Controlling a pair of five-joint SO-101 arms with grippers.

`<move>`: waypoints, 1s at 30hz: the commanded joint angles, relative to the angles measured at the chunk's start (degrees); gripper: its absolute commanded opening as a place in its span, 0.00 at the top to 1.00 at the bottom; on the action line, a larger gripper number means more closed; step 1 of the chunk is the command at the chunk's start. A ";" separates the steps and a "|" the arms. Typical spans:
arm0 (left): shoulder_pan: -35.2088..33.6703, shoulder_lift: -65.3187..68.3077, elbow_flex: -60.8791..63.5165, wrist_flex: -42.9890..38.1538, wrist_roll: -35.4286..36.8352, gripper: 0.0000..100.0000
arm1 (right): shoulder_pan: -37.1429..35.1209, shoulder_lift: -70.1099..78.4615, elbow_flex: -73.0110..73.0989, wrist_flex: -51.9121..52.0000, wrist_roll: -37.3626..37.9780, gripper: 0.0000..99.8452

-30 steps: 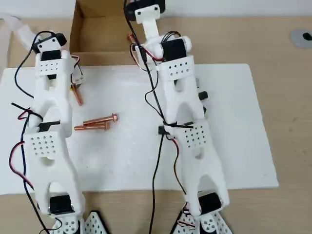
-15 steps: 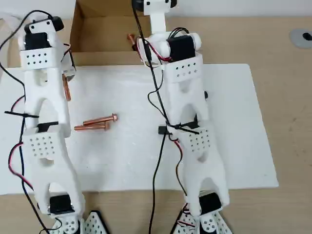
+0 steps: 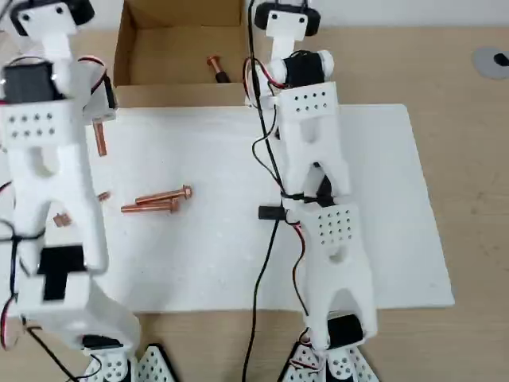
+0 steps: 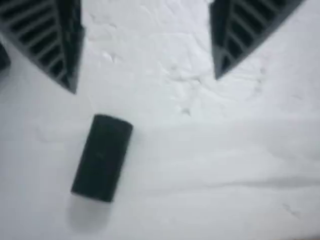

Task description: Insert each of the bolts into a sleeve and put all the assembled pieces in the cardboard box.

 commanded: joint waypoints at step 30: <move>2.11 -17.19 11.34 -2.90 0.62 0.99 | 5.67 -4.53 22.73 -19.08 1.49 0.79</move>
